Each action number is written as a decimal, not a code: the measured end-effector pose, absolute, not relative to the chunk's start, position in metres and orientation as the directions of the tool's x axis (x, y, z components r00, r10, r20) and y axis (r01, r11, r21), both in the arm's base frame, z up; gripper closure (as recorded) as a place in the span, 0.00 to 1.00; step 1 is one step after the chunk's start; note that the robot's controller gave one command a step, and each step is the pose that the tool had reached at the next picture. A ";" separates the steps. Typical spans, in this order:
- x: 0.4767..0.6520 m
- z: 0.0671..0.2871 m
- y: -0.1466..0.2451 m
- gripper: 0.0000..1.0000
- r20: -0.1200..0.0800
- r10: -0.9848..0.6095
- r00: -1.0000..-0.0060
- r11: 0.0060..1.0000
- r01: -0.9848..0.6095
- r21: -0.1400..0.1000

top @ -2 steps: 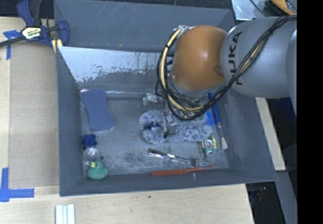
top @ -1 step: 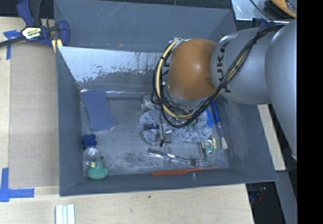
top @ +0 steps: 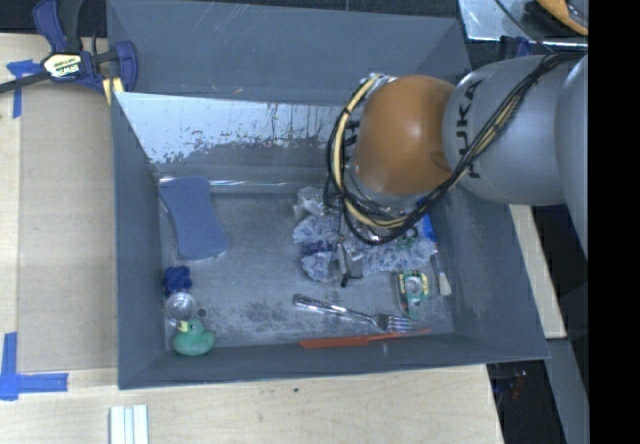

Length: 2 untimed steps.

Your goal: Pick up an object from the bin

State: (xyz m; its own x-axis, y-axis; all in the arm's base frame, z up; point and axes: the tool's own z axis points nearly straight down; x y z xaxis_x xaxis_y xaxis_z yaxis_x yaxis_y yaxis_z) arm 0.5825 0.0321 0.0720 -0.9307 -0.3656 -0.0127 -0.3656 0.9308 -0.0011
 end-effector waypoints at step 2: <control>0.580 0.077 0.061 1.00 -0.013 -0.281 -0.960 0.960 -0.281 0.001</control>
Offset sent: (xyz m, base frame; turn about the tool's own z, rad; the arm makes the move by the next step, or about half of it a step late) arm 0.0000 0.0000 0.0000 0.0000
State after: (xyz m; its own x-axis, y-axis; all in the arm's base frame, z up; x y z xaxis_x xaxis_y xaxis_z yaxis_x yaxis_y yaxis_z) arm 0.5799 0.0615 0.0767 -0.9597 -0.2808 -0.0131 -0.2808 0.9598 0.0007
